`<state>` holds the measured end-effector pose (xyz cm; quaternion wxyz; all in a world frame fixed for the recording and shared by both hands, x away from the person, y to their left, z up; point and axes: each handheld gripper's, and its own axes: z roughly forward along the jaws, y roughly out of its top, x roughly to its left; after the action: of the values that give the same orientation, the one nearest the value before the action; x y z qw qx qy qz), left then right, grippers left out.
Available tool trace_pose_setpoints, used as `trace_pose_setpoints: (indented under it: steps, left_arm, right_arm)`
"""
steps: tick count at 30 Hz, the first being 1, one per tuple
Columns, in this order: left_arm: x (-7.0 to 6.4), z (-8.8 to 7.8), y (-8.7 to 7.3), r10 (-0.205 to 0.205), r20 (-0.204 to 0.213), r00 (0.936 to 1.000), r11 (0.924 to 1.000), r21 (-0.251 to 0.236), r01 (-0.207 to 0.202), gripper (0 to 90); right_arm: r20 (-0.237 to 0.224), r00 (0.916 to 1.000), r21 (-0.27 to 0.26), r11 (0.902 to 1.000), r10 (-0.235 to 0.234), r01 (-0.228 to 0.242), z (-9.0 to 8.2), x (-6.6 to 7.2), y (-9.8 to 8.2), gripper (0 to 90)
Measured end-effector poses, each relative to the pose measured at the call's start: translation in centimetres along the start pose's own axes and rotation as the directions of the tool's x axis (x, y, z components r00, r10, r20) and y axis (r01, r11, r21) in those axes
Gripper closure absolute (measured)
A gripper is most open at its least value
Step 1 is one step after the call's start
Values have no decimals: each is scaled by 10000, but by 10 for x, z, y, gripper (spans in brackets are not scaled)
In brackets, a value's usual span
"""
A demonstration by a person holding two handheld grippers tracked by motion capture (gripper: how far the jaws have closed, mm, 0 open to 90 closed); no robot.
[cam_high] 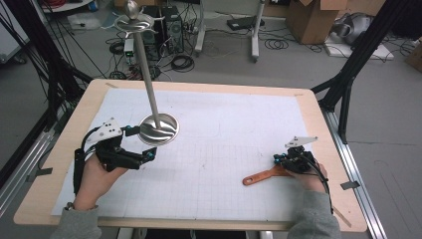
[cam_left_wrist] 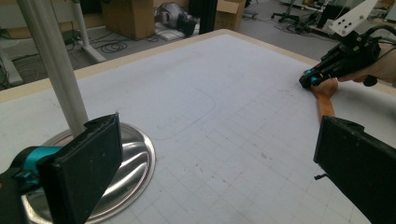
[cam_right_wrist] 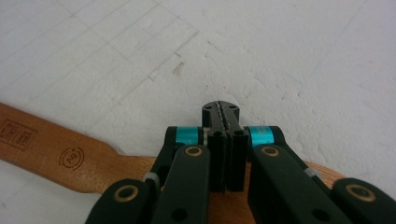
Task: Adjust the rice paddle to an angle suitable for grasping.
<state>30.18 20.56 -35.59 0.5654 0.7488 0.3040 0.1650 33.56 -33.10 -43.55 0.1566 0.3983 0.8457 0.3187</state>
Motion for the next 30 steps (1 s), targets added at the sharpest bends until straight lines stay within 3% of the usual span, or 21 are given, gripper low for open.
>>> trace_pose_setpoints:
  steps: [5,8,16,30]
  left_arm:
    - [-1,5,1,41,95,9999,10000,40,-41,19]
    - [-2,7,2,34,118,9999,10000,36,-34,19]
    - [0,11,1,34,115,9999,9999,114,-36,19]
    - [1,9,2,-60,98,9999,10000,22,60,19]
  right_arm:
    - [-60,9999,43,10000,89,-89,-4,-1,-4,897]
    - [-52,9999,5,9999,-147,147,-5,1,-4,898]
    - [-709,9957,-807,9953,-592,534,-20,15,2,897]
    - [-1230,9855,-633,9920,-1166,1094,-22,36,-3,897]
